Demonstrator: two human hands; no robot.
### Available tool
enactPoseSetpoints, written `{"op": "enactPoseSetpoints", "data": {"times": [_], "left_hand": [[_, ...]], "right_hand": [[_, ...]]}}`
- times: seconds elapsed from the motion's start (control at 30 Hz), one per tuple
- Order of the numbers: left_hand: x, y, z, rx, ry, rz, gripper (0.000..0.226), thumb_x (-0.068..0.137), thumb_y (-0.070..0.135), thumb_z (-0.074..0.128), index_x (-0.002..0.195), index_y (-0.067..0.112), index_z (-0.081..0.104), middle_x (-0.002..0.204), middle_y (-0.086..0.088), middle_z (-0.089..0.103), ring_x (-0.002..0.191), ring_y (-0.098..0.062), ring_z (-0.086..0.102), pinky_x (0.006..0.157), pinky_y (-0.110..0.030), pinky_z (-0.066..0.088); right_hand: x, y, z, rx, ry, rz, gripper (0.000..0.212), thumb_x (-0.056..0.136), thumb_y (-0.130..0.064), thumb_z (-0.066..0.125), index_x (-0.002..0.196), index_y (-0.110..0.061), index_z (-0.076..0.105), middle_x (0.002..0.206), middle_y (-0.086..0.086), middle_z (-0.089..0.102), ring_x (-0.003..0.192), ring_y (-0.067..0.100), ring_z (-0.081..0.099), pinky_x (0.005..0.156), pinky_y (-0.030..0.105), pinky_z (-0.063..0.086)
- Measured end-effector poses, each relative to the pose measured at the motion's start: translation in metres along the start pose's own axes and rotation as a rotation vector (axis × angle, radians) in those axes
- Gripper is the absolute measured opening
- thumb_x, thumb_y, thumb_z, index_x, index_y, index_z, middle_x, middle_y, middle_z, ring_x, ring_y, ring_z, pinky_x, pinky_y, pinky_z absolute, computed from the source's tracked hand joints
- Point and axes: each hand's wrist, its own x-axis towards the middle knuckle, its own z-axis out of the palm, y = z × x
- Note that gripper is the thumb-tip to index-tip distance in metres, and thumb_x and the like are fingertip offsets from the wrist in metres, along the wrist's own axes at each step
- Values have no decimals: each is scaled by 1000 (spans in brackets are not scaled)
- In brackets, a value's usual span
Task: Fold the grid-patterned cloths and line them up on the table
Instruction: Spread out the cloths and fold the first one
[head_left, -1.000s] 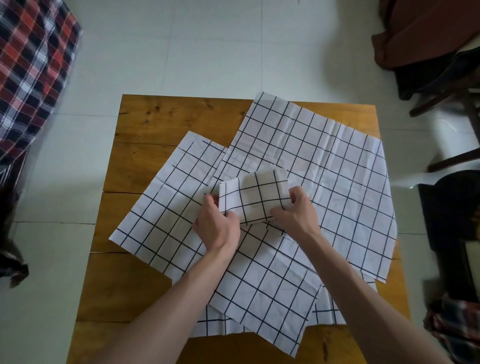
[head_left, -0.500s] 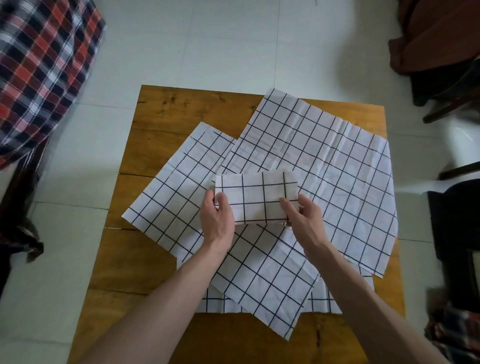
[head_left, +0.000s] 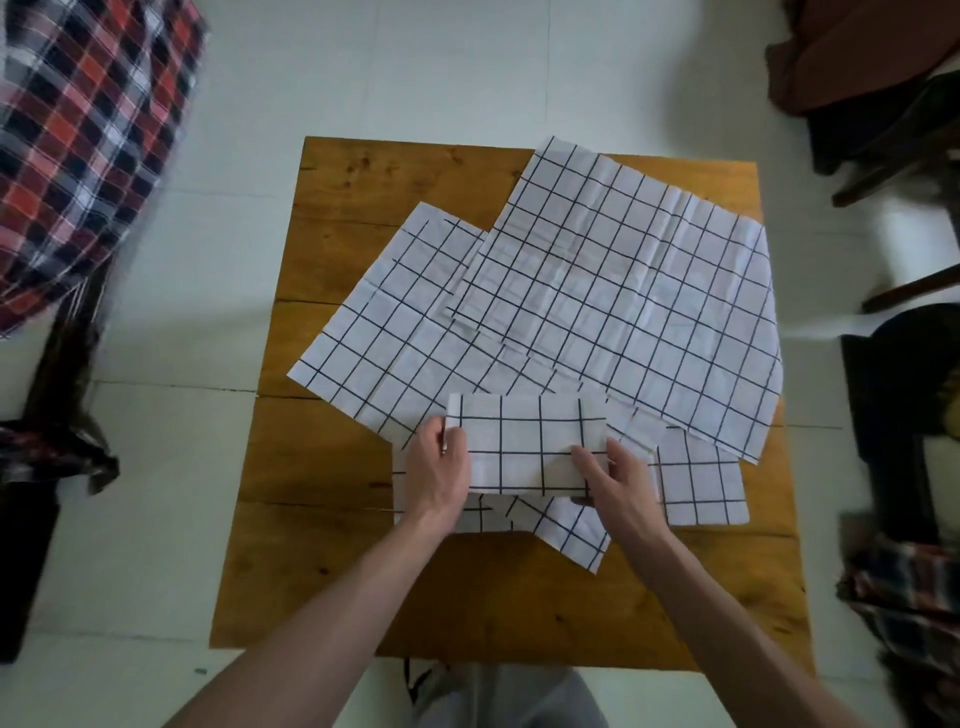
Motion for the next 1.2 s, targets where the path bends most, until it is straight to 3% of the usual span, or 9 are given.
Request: {"op": "enactPoseSetpoints", "data": {"times": [0.1, 0.2, 0.3, 0.4, 0.57, 0.67, 0.83, 1.07, 1.2], "left_hand": [[-20, -25, -8, 29, -63, -27, 19, 107, 20, 44, 92, 11, 53, 77, -6, 47, 63, -13, 40, 52, -24, 34], [-36, -50, -18, 52, -105, -96, 30, 107, 29, 44, 114, 2, 56, 81, -11, 53, 64, -17, 48, 50, -23, 41], [-49, -76, -28, 82, -106, -132, 62, 95, 50, 43, 134, 2, 54, 119, -30, 63, 93, -41, 66, 75, -51, 59], [-64, -95, -35, 53, -112, -156, 68, 87, 55, 45, 138, 11, 56, 132, -28, 60, 120, -53, 56, 97, -68, 50], [-75, -111, -45, 48, -48, -176, 76, 79, 59, 42, 143, 20, 55, 129, -16, 67, 121, -48, 60, 96, -64, 53], [-80, -108, -52, 127, 31, -146, 54, 97, 44, 49, 140, 11, 53, 129, -19, 66, 117, -46, 63, 92, -59, 57], [-81, -122, -80, 224, 216, -65, 8, 104, 21, 53, 96, 21, 54, 80, -3, 57, 66, -13, 50, 55, -25, 38], [-84, -139, -116, 317, 347, -45, 4, 103, 17, 56, 104, 14, 54, 82, 3, 53, 73, -11, 51, 57, -19, 34], [-83, -148, -130, 310, 396, -16, 32, 100, 14, 62, 131, 10, 55, 106, 2, 61, 91, -15, 59, 69, -22, 44]], "right_hand": [[-30, 17, 11, 14, 5, 15, 24, 106, -29, 58, 100, -6, 60, 96, 14, 65, 85, 21, 66, 67, 24, 57], [-51, 41, 22, 0, 24, 22, 30, 104, -31, 61, 96, -2, 61, 86, 17, 65, 74, 28, 62, 66, 33, 54], [-68, 62, 37, -12, 37, 47, 34, 102, -35, 64, 100, -2, 63, 92, 26, 66, 76, 28, 66, 70, 40, 58], [-83, 78, 51, -43, 52, 62, 32, 101, -38, 64, 98, -6, 63, 82, 16, 66, 72, 25, 63, 67, 37, 57], [-89, 87, 67, -98, 57, 60, 28, 102, -34, 64, 85, -12, 58, 69, 0, 51, 63, 12, 48, 57, 27, 43], [-89, 87, 80, -145, 9, 27, 26, 102, -35, 64, 92, -11, 64, 75, 3, 64, 67, 23, 59, 60, 32, 54], [-91, 83, 110, -223, -97, 6, 14, 100, -35, 67, 99, -22, 72, 91, 4, 76, 87, 28, 72, 79, 49, 63], [-90, 73, 151, -480, -133, -102, 21, 99, -40, 68, 86, -23, 68, 75, -1, 71, 65, 14, 65, 60, 31, 56], [-93, 68, 167, -534, -87, -191, 24, 97, -33, 73, 82, -23, 57, 69, -5, 61, 54, 4, 54, 52, 18, 47]]}}
